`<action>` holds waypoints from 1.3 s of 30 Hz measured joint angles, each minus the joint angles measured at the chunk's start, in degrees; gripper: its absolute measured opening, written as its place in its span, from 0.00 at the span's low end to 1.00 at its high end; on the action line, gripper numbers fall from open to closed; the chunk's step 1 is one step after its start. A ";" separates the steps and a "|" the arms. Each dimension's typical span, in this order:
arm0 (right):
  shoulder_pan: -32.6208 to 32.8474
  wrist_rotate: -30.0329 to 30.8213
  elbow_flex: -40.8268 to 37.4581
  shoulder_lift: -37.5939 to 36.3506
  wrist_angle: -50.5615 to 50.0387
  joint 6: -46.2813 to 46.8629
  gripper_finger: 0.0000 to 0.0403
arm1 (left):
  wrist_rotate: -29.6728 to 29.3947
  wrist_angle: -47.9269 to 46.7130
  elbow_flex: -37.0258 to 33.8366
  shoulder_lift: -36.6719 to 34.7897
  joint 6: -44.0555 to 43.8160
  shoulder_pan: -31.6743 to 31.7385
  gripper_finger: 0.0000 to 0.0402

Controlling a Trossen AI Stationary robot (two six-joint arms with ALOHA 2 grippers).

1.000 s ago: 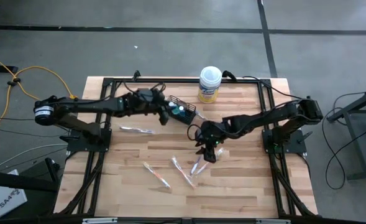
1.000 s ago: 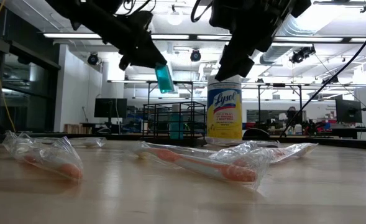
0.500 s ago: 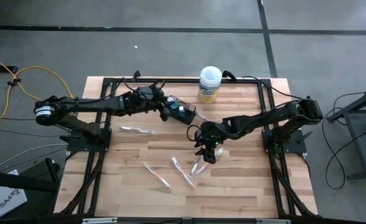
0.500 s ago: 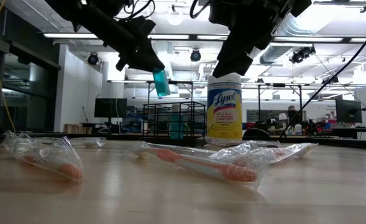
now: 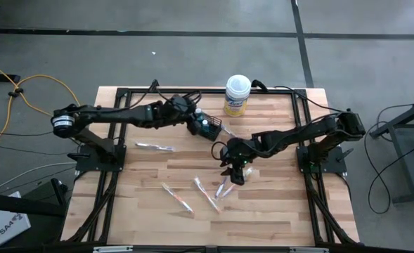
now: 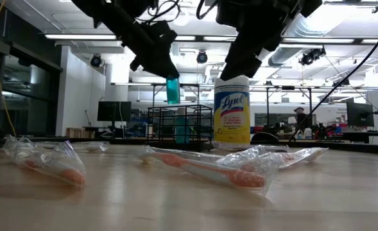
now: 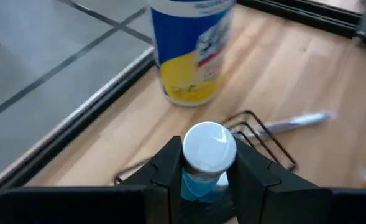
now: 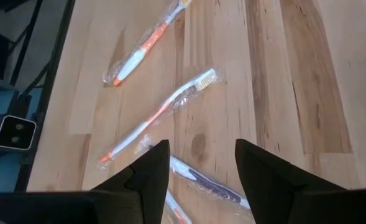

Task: Pick & Place toothbrushing station
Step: Put the blue mouthwash into the black mesh organizer

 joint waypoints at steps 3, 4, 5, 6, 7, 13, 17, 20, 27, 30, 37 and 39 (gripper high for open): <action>0.53 -0.02 0.00 0.00 0.02 0.00 0.43 | -0.21 0.37 0.13 -0.11 -2.14 -0.05 0.22; 0.66 -0.02 0.00 0.00 0.01 0.00 0.43 | -0.28 0.41 0.13 -0.11 -2.34 -0.09 0.22; 0.78 -0.02 0.00 0.00 -0.01 0.00 0.43 | -0.42 0.22 0.13 -0.11 -2.39 -0.24 0.22; 0.92 -0.02 0.00 0.00 0.01 0.02 0.43 | -0.49 0.14 0.13 -0.09 -2.42 -0.39 0.22; 0.95 -0.04 0.00 0.00 -0.01 0.02 0.43 | -0.51 0.20 0.13 0.14 -2.59 -0.58 0.22; 1.30 0.16 0.00 0.00 0.18 1.00 0.43 | -2.49 -0.97 0.05 1.42 -3.92 -2.20 0.22; 1.36 -0.06 0.00 0.00 -0.25 1.33 0.43 | -4.27 -1.96 0.04 2.52 -5.79 -2.99 0.22; 1.36 -0.06 0.02 0.00 -0.23 1.33 0.43 | -4.51 -1.54 0.04 3.73 -6.43 -3.19 0.22; 1.36 -0.07 0.02 0.00 -0.21 1.35 0.43 | -4.51 -1.83 -0.02 6.89 -8.21 -3.17 0.22; 1.36 -0.11 0.02 0.00 -0.19 1.34 0.43 | -4.49 -1.74 -0.02 8.07 -8.71 -3.04 0.22; 1.36 -0.20 0.02 0.00 -0.19 1.35 0.43 | -4.43 -2.22 -0.06 9.79 -9.26 -3.02 0.22; 1.36 -0.20 0.02 0.00 -0.19 1.35 0.43 | -4.46 -1.65 -0.02 10.27 -9.25 -3.02 0.22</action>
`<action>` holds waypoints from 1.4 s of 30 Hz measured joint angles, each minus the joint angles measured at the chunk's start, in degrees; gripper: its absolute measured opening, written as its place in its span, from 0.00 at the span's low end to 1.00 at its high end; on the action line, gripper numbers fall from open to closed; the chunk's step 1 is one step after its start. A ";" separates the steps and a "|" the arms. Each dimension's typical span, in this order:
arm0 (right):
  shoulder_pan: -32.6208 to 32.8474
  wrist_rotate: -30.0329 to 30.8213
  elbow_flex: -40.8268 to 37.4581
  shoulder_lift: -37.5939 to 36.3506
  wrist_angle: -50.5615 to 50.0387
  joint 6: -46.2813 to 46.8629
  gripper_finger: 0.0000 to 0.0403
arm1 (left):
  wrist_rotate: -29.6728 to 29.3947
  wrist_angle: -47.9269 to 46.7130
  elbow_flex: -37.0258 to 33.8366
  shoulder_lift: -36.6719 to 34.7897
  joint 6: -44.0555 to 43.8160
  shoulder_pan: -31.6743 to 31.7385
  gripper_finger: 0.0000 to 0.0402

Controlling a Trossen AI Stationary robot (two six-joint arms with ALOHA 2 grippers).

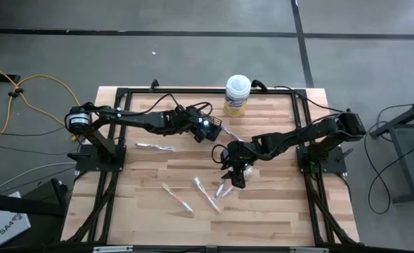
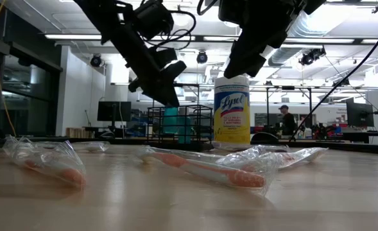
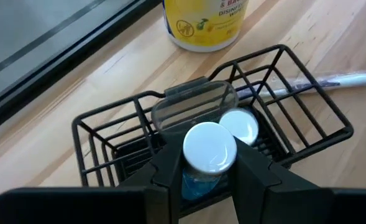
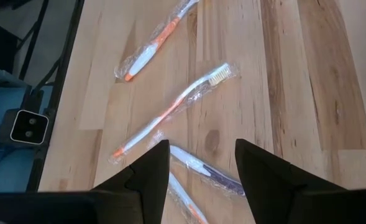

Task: Pick & Place toothbrushing station
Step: Put the blue mouthwash into the black mesh organizer, then put the top right violet toothbrush into the black mesh organizer

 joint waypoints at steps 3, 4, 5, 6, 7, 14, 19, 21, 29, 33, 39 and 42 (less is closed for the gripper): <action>0.00 -0.02 0.00 0.00 -0.01 0.00 0.43 | 0.01 -0.17 -0.04 0.26 0.01 0.17 0.22; 0.00 -0.02 0.00 0.00 -0.02 0.00 0.43 | 0.10 -0.22 -0.04 0.33 -0.01 0.29 0.22; 0.00 -0.03 0.00 0.00 -0.02 0.00 0.43 | 0.12 -0.44 -0.04 0.35 -0.02 0.33 0.22; 0.00 -0.02 0.00 0.00 -0.01 0.00 0.43 | 0.25 -0.39 -0.04 0.35 -0.02 0.33 0.23; 0.00 -0.04 0.00 0.00 -0.02 0.00 0.43 | 0.41 -0.39 -0.04 0.35 -0.02 0.33 0.25; 0.00 -0.04 0.00 0.00 -0.02 0.00 0.43 | 0.52 -0.31 -0.04 0.35 0.01 0.33 0.38; 0.00 -0.04 0.00 0.00 -0.02 0.00 0.43 | 0.56 -0.33 -0.04 0.35 0.01 0.33 0.35; 0.00 -0.03 0.00 0.00 -0.02 0.00 0.43 | 0.56 -0.33 -0.04 0.35 0.01 0.33 0.34; 0.00 -0.04 0.00 0.00 -0.02 0.00 0.43 | 0.43 -0.34 -0.04 0.35 1.12 0.53 0.34; 0.00 -0.04 0.00 0.00 -0.02 0.00 0.43 | 0.15 -0.34 -0.04 0.35 1.46 0.66 0.34; 0.00 -0.04 0.00 0.00 -0.02 0.00 0.43 | 0.11 1.80 -0.04 0.35 3.44 0.66 0.34; 0.00 -0.04 0.00 0.00 -0.02 0.00 0.43 | 0.12 2.40 -0.04 0.35 4.30 0.66 0.34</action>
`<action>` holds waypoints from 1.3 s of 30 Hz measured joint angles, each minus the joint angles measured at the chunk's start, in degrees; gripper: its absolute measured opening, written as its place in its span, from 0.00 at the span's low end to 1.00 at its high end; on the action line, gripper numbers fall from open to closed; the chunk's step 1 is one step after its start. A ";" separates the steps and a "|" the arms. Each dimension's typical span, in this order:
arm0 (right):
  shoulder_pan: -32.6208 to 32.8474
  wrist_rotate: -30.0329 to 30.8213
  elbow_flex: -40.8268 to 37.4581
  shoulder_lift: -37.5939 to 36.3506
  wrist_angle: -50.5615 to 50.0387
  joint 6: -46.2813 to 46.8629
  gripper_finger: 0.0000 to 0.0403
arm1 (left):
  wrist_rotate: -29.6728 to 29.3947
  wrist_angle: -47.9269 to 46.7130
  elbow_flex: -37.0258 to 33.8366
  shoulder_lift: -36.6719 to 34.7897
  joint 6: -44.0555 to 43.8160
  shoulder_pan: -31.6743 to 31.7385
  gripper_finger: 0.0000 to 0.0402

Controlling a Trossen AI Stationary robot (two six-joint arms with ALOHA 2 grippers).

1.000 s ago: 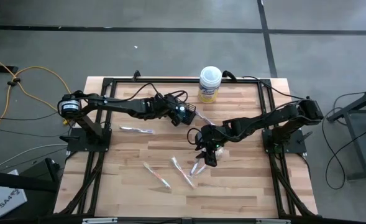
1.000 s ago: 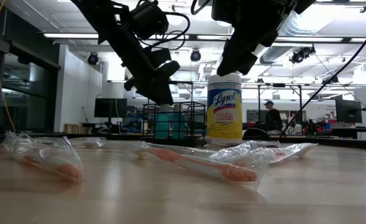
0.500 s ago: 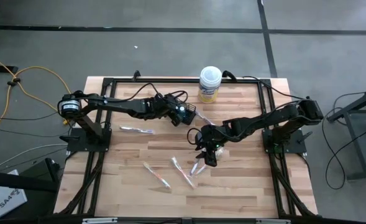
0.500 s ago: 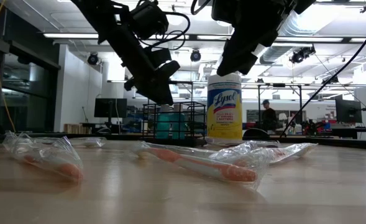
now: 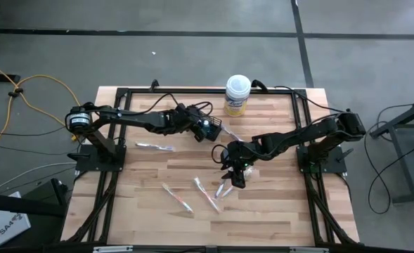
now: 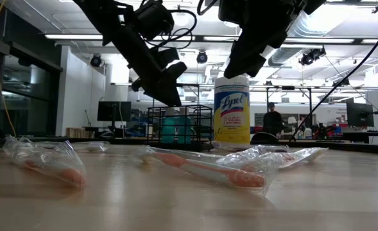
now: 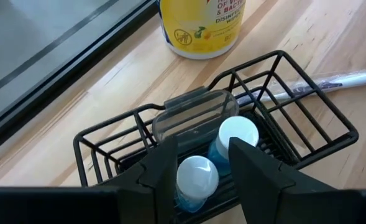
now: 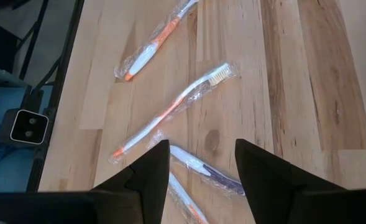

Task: Pick & Place toothbrushing station
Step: Put the top right violet toothbrush into the black mesh organizer

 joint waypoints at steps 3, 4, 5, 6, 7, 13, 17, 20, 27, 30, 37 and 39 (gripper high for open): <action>0.00 0.00 0.00 0.00 -0.01 0.00 0.43 | -0.01 0.22 0.00 -0.18 0.06 0.00 0.34; 0.00 0.00 0.00 0.00 0.00 0.00 0.43 | -0.01 0.26 0.00 -0.24 0.08 0.00 0.34; 0.00 0.01 0.00 0.00 0.00 0.00 0.43 | 0.01 0.15 0.00 -0.49 0.08 0.00 0.34; 0.00 0.01 0.00 0.00 -0.02 0.00 0.43 | -0.01 0.07 0.00 -0.77 0.10 0.00 0.34; 0.00 0.02 0.00 0.00 -0.01 0.00 0.43 | -0.01 0.28 0.00 -1.13 0.10 0.00 0.34; 0.00 0.15 0.00 0.00 -0.02 -0.02 0.43 | -0.04 0.11 0.00 -4.43 3.07 -0.10 0.34; -0.15 0.62 0.00 0.00 -0.07 -0.20 0.43 | -0.06 -1.81 0.02 -7.26 3.12 -1.09 0.34; -0.17 4.16 0.00 0.00 -1.04 -0.02 0.43 | -0.04 -4.76 0.02 -9.50 3.11 -2.00 0.34; -1.98 15.09 0.00 0.00 -9.69 2.93 0.43 | -0.04 -9.46 0.02 -12.29 2.73 -5.26 0.34; -3.83 18.02 0.00 0.00 -14.74 4.90 0.43 | -0.01 -9.81 0.02 -12.28 2.69 -6.86 0.34; -8.01 23.23 0.00 0.00 -21.58 6.21 0.43 | -0.01 -9.86 0.02 -12.28 2.68 -9.15 0.34; -9.16 24.06 0.00 0.00 -21.83 6.19 0.43 | 0.00 -9.97 0.02 -12.28 2.85 -9.40 0.34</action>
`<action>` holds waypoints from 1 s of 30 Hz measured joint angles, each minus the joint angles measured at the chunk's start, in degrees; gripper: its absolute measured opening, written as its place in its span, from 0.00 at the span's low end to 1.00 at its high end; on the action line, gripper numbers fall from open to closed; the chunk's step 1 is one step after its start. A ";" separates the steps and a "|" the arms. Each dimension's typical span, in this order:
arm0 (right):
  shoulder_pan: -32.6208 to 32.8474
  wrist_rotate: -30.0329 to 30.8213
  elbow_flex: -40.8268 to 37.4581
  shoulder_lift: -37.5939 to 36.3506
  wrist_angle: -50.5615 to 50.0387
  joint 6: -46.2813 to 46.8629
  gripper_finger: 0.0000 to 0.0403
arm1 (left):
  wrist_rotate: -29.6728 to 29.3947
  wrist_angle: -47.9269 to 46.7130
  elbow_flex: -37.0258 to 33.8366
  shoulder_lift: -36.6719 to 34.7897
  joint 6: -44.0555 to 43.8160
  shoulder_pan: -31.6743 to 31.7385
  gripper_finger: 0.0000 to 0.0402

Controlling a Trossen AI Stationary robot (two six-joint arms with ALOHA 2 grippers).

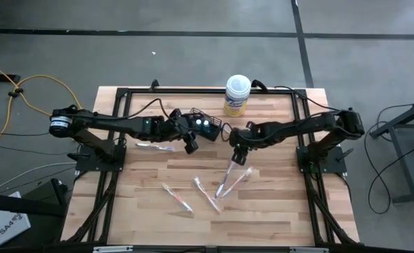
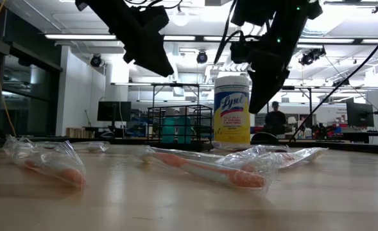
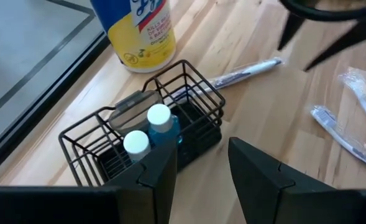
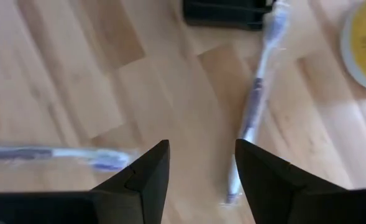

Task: Pick & Place toothbrushing station
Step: Put the top right violet toothbrush into the black mesh organizer

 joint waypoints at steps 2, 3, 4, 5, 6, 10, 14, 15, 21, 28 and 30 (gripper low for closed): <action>-1.25 0.18 -0.22 0.00 -0.05 -0.09 0.43 | -0.01 -0.23 0.00 0.00 0.00 -0.09 0.34; -1.85 0.21 -0.60 0.00 0.12 -0.05 0.43 | -0.01 -0.30 0.00 0.00 0.00 -0.06 0.34; -2.47 0.22 -1.11 0.00 0.15 0.00 0.43 | -0.01 -0.32 0.00 0.02 0.00 -0.06 0.34; -3.08 0.26 -1.83 0.00 0.21 0.04 0.43 | -0.01 -0.32 0.00 0.02 0.00 -0.06 0.34; -3.65 0.23 -2.67 0.00 0.45 0.07 0.43 | -0.01 -0.32 0.00 0.02 0.00 -0.06 0.34; -5.96 0.22 -6.19 0.00 1.80 1.38 0.43 | -0.01 -0.54 0.00 0.02 0.00 -0.06 0.34; -7.66 -0.44 -9.44 0.00 4.85 1.40 0.43 | -0.01 -0.54 0.00 0.02 0.00 -0.06 0.34; -7.99 -0.95 -10.18 0.00 5.82 1.40 0.43 | -0.01 -0.52 0.00 0.02 0.01 -0.06 0.34; -8.79 -3.74 -14.57 0.01 12.22 1.78 0.43 | -0.01 -0.52 0.00 0.04 0.03 -0.06 0.34; -8.77 -5.59 -16.44 0.02 15.54 2.43 0.43 | -0.01 -0.52 0.00 0.04 0.04 -0.06 0.34; -8.77 -5.61 -16.70 0.48 15.62 2.55 0.43 | -0.01 -0.52 0.00 0.04 0.04 -0.06 0.34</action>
